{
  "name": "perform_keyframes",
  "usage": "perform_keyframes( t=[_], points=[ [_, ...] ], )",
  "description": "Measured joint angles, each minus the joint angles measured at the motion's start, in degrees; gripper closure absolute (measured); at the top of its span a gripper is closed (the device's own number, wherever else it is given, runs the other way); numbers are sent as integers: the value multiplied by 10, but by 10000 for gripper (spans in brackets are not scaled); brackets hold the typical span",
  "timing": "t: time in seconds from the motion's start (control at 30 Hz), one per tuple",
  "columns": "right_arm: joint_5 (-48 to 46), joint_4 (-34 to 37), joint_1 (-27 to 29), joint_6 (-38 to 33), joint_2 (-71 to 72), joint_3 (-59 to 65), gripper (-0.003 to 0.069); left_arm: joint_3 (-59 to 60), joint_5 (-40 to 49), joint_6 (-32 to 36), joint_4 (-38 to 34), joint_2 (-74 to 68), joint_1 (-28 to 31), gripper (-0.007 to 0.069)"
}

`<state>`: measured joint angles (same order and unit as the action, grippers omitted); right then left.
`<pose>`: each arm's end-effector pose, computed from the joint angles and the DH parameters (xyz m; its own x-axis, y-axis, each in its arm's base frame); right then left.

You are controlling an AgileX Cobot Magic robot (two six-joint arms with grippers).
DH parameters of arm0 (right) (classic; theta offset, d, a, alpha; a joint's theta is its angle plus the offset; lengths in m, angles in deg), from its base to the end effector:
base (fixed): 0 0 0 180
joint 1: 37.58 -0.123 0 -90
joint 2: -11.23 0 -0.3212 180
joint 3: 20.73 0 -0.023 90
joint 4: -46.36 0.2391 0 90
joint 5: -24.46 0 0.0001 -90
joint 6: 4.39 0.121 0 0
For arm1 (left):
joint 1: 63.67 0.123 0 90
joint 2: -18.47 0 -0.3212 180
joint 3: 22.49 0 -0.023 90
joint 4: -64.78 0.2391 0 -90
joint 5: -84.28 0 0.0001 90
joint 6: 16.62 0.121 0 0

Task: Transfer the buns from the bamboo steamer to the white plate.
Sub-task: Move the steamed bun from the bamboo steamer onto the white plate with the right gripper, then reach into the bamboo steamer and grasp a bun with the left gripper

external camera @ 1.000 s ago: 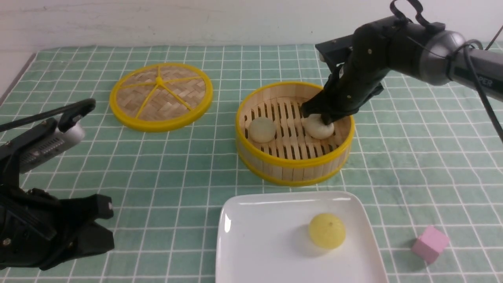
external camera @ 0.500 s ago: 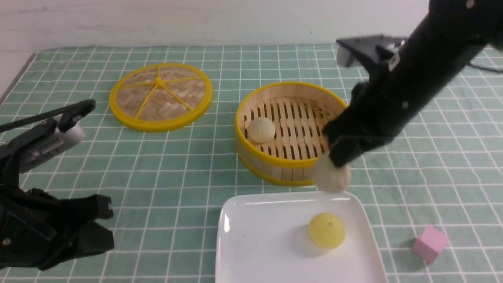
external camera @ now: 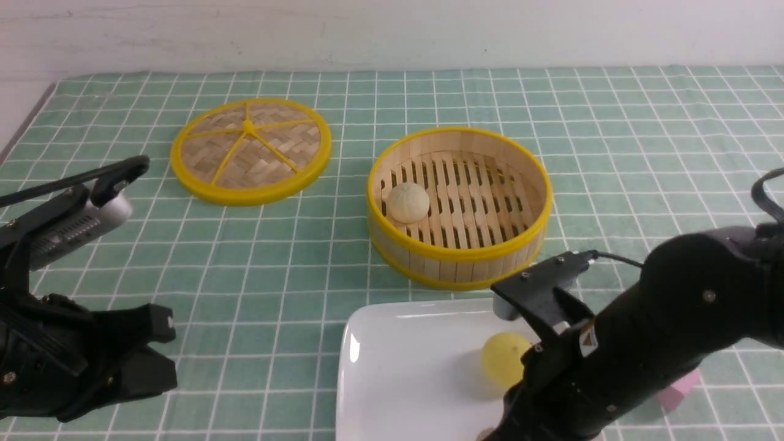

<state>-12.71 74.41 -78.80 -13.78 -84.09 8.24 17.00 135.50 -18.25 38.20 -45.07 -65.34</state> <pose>0.1906 0.2127 0.2195 -0.8457 -0.4408 -0.3008 -0.5273 0.7769 0.3440 0.1484 -0.0466 0.2797 -0.8911 -0.2797 -0.3574 -0.1002 0.8893 -0.4463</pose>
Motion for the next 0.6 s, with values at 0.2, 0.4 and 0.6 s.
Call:
perform_keyframes(
  t=[0.2,0.4,0.6],
  points=[
    [12,-3,4,0,3,-5,321,0,0,-1,0,0,0,533],
    [-68,-63,62,-2,50,-51,232,0,-22,-6,-2,0,0,529],
    [-164,-145,168,-4,124,-65,502,-3,-54,24,-7,-16,0,555]
  ],
)
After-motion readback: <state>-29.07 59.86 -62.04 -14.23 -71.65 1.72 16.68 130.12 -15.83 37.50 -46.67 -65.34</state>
